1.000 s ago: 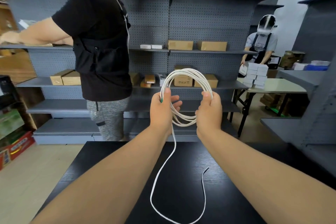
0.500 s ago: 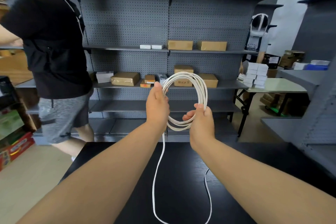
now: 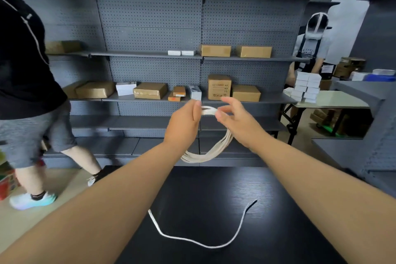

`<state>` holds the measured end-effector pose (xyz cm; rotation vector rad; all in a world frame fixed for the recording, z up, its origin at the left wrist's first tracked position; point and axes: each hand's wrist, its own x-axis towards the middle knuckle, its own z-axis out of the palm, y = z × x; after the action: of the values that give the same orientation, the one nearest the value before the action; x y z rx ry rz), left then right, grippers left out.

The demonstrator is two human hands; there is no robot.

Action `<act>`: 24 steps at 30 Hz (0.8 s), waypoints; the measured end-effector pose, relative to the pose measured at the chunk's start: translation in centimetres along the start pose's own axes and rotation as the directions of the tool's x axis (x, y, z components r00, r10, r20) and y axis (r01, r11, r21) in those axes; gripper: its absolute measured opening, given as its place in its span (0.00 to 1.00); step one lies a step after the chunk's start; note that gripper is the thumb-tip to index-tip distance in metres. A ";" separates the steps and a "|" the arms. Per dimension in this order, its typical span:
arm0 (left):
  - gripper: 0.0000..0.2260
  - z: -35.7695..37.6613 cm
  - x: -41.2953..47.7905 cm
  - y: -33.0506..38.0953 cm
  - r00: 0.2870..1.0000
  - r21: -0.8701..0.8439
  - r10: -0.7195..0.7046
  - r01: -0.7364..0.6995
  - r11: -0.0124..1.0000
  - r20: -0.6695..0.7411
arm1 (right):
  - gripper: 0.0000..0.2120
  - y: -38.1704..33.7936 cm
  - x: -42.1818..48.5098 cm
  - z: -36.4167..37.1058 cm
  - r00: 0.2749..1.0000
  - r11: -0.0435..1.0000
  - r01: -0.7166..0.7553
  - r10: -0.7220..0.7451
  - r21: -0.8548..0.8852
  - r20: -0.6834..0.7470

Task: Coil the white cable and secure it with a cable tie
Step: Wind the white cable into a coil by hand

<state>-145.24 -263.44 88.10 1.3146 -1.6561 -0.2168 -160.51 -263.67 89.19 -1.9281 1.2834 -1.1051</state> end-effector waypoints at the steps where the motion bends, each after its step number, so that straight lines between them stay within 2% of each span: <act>1: 0.17 0.0 -0.1 -0.1 1.000 0.031 0.012 -0.012 0.999 0.020 | 0.21 -0.5 0.2 -0.2 0.998 0.998 0.014 -0.009 -0.067 0.070; 3: 0.17 0.1 0.0 -0.3 0.999 0.068 0.013 -0.016 0.998 0.045 | 0.17 -1.2 0.3 -0.4 0.983 0.984 0.035 -0.002 -0.172 0.186; 5: 0.18 0.2 0.1 -0.4 0.998 0.088 0.011 -0.017 0.996 0.068 | 0.13 -1.4 0.3 -0.4 0.972 0.958 0.075 -0.008 -0.276 0.234; 10: 0.20 0.3 0.2 -0.5 0.993 0.049 0.014 -0.020 0.999 0.116 | 0.11 -0.7 0.3 0.4 0.979 0.901 0.180 -0.126 -0.394 0.158; 13: 0.22 0.2 0.3 -0.7 0.978 -0.139 -0.077 0.105 0.985 0.193 | 0.11 -0.1 0.2 0.6 0.979 0.902 0.197 -0.162 -0.385 0.124; 15: 0.23 0.0 0.5 -0.9 0.949 -0.254 -0.152 0.224 0.941 0.276 | 0.13 0.0 0.1 0.5 0.982 0.914 0.185 -0.161 -0.361 0.096; 17: 0.25 -0.3 0.7 -1.3 0.928 -0.317 -0.170 0.279 0.906 0.331 | 0.13 0.0 0.1 0.3 0.987 0.939 0.158 -0.150 -0.307 0.048; 20: 0.27 -0.5 0.7 -1.8 0.933 -0.339 -0.166 0.276 0.900 0.319 | 0.13 -0.2 0.1 -0.2 0.991 0.957 0.129 -0.133 -0.258 0.003; 24: 0.28 0.1 0.8 -1.7 0.957 -0.279 -0.164 0.230 0.932 0.241 | 0.14 0.0 0.1 0.0 0.988 0.932 0.154 -0.142 -0.329 0.062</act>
<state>-144.20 -264.81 87.43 1.2518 -1.5860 -0.7307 -160.49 -263.75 89.21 -2.3168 1.3947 -0.9642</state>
